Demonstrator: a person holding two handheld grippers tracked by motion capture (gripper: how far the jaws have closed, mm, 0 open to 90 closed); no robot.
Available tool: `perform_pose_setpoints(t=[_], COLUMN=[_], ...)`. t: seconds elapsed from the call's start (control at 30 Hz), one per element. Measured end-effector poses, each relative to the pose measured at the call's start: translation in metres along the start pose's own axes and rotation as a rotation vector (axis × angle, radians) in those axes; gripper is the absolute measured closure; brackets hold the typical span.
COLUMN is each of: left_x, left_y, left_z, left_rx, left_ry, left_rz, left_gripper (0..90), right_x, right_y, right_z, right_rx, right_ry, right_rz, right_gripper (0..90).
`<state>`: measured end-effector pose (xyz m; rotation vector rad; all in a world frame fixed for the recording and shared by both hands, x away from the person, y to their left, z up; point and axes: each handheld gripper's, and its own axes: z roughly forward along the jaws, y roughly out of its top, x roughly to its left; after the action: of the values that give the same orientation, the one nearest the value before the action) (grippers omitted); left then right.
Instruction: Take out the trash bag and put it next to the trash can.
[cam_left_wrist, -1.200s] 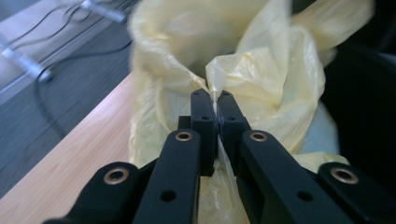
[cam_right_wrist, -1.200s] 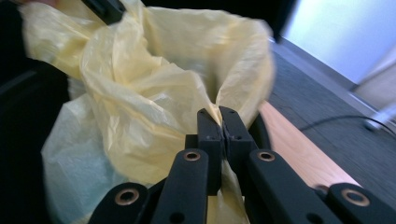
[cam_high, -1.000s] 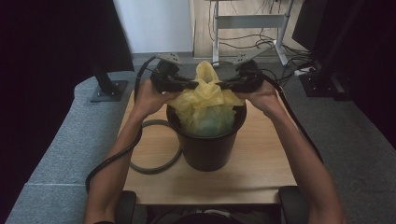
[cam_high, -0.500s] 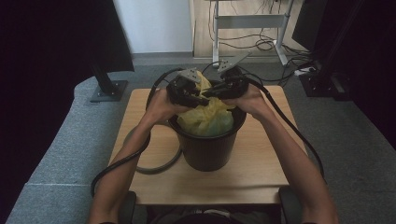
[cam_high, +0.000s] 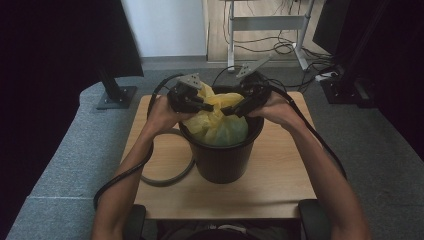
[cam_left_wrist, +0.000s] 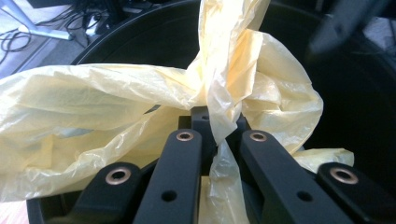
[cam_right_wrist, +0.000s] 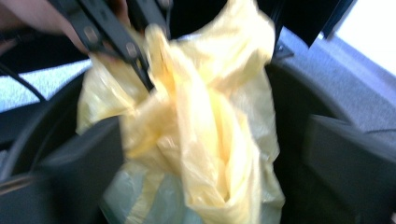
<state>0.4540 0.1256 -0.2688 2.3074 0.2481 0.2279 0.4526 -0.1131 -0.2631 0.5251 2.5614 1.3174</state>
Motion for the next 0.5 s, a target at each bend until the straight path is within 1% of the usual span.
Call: perform_pose_setpoints(t=[0.07,0.13,0.2,0.27,0.33,0.4,0.43,0.47,0.5], left_x=[-0.002,-0.005,-0.008,-0.010,-0.012,-0.013,-0.014,-0.013,-0.011], left_y=[0.005,0.011,0.017,0.023,0.029,0.033,0.035,0.035,0.034], left_z=[0.000,0.001,0.003,0.003,0.004,0.004,0.004,0.004,0.004], left_rx=[0.005,0.014,0.014,-0.009,-0.035,-0.054,-0.061,-0.068,-0.081], left_ry=[-0.003,-0.007,-0.009,-0.028,-0.052,-0.071,-0.078,-0.088,-0.113], left_rz=[0.007,0.016,0.028,0.031,0.033,0.040,0.036,0.029,0.017], left_gripper=[88.2,88.1,88.0,87.9,87.9,87.9,87.8,87.8,87.7], right_x=[0.002,0.006,0.011,0.015,0.019,0.022,0.023,0.024,0.024], right_y=[-0.001,0.000,0.004,0.007,0.010,0.012,0.012,0.012,0.012], right_z=[0.006,0.013,0.020,0.027,0.033,0.038,0.039,0.039,0.039], right_rx=[0.011,0.012,0.028,0.044,0.066,0.073,0.068,0.059,0.052], right_ry=[0.016,0.046,0.074,0.095,0.094,0.091,0.097,0.100,0.097], right_rz=[-0.006,-0.012,-0.024,-0.032,-0.046,-0.056,-0.061,-0.067,-0.071], right_gripper=[0.0,0.0,0.0,1.0,3.1,9.3,15.4,19.2,29.1])
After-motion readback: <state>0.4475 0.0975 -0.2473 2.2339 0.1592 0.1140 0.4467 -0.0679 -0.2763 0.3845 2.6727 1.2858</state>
